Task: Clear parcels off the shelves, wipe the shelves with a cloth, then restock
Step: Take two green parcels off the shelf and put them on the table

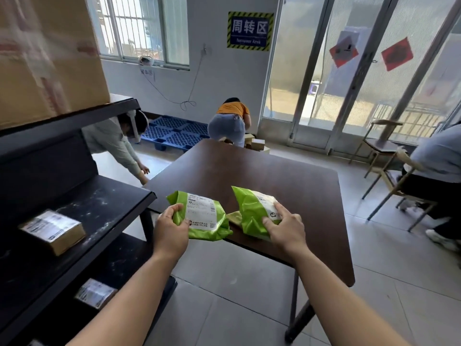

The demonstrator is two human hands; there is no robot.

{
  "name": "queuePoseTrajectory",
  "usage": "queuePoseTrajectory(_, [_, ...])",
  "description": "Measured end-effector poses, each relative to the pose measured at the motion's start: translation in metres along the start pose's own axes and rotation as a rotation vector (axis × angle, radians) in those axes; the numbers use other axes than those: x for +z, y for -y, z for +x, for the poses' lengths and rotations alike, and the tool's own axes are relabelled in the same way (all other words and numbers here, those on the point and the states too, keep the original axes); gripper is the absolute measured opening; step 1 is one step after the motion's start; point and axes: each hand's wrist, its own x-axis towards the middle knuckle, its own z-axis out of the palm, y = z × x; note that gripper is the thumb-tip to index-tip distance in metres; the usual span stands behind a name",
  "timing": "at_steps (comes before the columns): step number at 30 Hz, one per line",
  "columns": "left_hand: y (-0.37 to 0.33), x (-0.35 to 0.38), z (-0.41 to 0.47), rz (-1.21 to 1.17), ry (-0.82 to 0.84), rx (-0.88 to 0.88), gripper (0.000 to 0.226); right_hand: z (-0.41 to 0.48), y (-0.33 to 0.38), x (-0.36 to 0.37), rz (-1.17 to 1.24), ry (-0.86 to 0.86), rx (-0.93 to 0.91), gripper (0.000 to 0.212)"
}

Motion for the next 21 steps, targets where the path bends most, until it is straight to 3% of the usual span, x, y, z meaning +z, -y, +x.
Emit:
queuePoseTrajectory(8, [-0.003, 0.061, 0.127, 0.088, 0.032, -0.038, 0.039, 0.13, 0.019, 0.037, -0.102, 0.026, 0.05, 0.063])
queuePoseTrajectory(21, [0.025, 0.141, 0.246, 0.173, 0.072, -0.116, 0.04, 0.267, 0.02, 0.099, -0.213, 0.081, 0.077, 0.062])
